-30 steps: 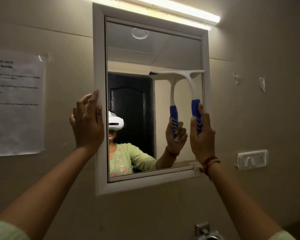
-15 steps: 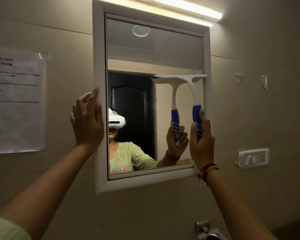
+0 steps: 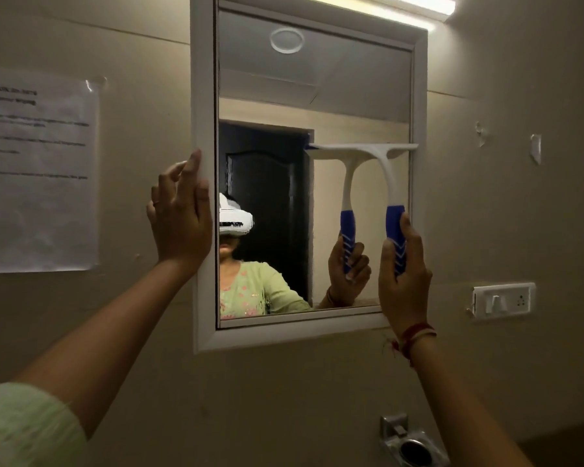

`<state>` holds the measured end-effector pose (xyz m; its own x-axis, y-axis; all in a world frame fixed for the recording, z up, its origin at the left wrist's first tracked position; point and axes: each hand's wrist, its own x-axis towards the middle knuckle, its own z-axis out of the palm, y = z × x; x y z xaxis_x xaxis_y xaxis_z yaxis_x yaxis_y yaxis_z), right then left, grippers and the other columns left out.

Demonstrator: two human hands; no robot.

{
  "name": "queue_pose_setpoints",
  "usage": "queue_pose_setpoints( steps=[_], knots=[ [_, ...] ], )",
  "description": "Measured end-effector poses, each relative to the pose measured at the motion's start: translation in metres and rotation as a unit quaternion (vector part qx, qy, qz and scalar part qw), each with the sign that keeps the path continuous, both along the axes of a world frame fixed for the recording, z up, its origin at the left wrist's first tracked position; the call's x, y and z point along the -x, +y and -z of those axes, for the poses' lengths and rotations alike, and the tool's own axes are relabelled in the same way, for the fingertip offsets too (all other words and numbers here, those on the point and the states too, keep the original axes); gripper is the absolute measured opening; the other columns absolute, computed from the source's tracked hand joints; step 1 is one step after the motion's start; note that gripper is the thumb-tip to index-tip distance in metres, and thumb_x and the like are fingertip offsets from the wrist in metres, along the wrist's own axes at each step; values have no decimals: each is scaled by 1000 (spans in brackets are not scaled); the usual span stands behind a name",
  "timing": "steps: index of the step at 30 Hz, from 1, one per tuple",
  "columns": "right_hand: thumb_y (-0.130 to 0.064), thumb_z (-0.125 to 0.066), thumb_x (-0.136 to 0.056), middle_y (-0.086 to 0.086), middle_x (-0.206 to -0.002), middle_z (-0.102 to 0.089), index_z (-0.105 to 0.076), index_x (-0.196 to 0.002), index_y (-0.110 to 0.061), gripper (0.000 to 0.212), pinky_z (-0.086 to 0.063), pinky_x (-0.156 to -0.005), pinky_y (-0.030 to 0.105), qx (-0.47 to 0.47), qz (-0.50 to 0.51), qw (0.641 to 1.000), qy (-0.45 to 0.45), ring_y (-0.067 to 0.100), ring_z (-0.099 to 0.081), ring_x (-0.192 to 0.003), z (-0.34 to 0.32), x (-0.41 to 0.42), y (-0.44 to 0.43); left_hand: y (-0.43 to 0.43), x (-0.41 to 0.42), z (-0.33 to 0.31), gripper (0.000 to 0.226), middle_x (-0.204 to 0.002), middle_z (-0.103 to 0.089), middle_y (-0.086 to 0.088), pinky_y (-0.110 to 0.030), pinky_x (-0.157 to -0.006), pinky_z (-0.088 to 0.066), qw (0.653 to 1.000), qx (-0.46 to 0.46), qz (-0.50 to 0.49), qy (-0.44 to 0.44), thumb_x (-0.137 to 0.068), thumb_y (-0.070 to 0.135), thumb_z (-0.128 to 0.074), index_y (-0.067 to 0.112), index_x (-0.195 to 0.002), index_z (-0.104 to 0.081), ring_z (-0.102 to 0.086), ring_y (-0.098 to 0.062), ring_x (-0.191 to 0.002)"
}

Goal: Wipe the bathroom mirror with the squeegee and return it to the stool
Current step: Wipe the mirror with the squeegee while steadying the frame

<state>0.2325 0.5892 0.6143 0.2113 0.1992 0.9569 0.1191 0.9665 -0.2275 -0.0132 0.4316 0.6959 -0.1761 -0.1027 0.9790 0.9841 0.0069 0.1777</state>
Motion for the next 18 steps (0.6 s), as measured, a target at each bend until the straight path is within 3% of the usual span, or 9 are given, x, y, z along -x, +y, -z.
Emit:
queue_pose_setpoints(
  steps=[6,10,14,18],
  knots=[
    [-32,-41,-95,11,-102,-60,-33,-136,-17,45,-45,-61,12,5,-5,1000,6,0,-52,-64,-43,-5,-4,-1,3,-1,42,-123,-47,-18,-47,-89,-37,1000,6,9,14,-97,31,-29,22,-137,-36,-46,-29,-110],
    [-37,-40,-94,-13,-88,-53,-32,-137,-20,46,-45,-56,7,11,-16,1000,-10,-4,-54,-63,2,-7,-2,-2,3,-1,42,-122,-47,-19,-44,-89,-36,1000,5,5,15,-97,30,-30,21,-137,-37,-46,-29,-108],
    [-19,-45,-95,-9,-106,-53,-35,-135,-23,42,-45,-60,4,23,-43,999,-11,-5,-55,-70,29,-9,0,-2,2,0,45,-124,-46,-20,-43,-88,-35,1000,22,1,17,-96,33,-29,19,-138,-35,-46,-30,-108],
    [-26,-46,-94,-20,-104,-53,-37,-135,-19,42,-45,-61,5,20,-46,999,11,-5,-55,-70,-3,-7,-4,-2,3,0,46,-124,-45,-20,-45,-85,-38,999,32,-7,23,-96,36,-31,19,-139,-33,-47,-32,-108]
  ],
)
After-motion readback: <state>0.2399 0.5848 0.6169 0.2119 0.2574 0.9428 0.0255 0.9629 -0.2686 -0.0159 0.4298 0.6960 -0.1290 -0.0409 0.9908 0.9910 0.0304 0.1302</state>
